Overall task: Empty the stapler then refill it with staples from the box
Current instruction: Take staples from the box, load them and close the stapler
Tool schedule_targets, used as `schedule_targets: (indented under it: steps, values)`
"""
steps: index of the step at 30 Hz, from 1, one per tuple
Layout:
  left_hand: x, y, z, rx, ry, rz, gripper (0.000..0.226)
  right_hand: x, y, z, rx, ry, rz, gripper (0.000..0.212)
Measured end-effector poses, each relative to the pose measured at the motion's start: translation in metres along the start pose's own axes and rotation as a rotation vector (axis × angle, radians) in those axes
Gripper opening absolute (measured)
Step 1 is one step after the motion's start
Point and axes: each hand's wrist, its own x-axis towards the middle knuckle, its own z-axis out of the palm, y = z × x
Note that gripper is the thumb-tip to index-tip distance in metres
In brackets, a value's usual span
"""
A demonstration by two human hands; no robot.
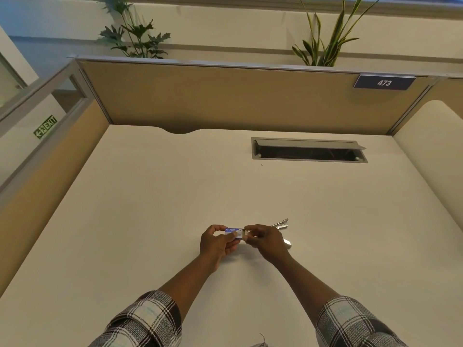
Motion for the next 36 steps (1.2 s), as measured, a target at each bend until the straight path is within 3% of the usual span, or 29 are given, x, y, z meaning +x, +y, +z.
schedule_targets:
  steps: [10,20,30,34,36]
  values:
    - [-0.006,-0.003,0.009,0.019,0.012,0.040,0.028,-0.001,-0.005,0.003,0.332,0.038,0.238,0.012]
    - [-0.008,-0.007,0.009,0.070,0.027,0.043,0.028,-0.003,-0.007,0.001,0.374,0.025,0.274,0.009]
    - [-0.008,-0.010,0.014,0.131,0.087,0.067,0.029,-0.007,-0.006,0.000,0.250,0.012,0.232,0.010]
    - [-0.004,-0.008,0.014,0.426,0.181,0.139,0.033,-0.006,-0.004,-0.005,0.164,-0.055,0.227,0.015]
    - [0.001,-0.005,0.013,0.542,0.207,0.167,0.032,-0.002,0.002,-0.010,-0.069,-0.033,0.166,0.020]
